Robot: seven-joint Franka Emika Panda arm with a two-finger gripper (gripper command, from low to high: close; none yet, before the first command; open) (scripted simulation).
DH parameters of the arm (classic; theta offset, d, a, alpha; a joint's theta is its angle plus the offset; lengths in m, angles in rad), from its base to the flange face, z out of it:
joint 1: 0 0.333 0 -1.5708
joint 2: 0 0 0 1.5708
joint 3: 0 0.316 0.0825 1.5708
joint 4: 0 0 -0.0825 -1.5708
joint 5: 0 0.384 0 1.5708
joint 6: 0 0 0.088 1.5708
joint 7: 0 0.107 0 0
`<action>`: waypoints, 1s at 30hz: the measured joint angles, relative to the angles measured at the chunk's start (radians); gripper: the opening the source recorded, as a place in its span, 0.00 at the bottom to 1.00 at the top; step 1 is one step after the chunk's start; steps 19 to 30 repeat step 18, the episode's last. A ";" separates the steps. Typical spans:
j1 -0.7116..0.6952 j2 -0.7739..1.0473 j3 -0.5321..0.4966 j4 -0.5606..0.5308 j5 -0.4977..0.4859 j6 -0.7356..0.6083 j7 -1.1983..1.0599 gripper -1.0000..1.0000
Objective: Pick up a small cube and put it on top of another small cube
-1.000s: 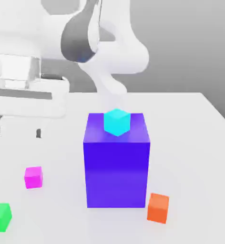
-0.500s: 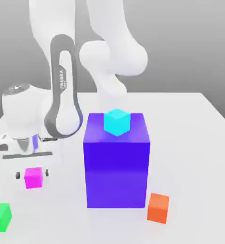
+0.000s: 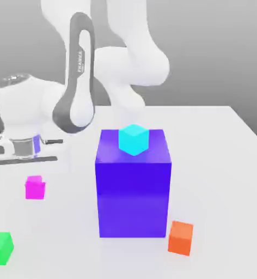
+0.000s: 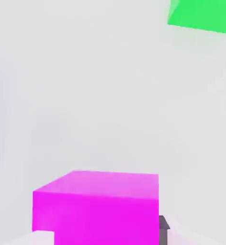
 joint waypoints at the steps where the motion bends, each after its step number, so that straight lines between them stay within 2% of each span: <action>1: 0.006 0.013 0.001 0.034 0.006 -0.024 0.037 0.00; 11: 0.086 0.151 0.007 0.384 0.053 -0.239 0.429 0.00; 15: 0.062 0.276 0.053 0.422 0.126 -0.155 0.411 0.00; 16: 0.054 0.299 0.063 0.424 0.139 -0.136 0.402 1.00; 30: 0.054 0.299 0.063 0.424 0.140 -0.136 0.402 1.00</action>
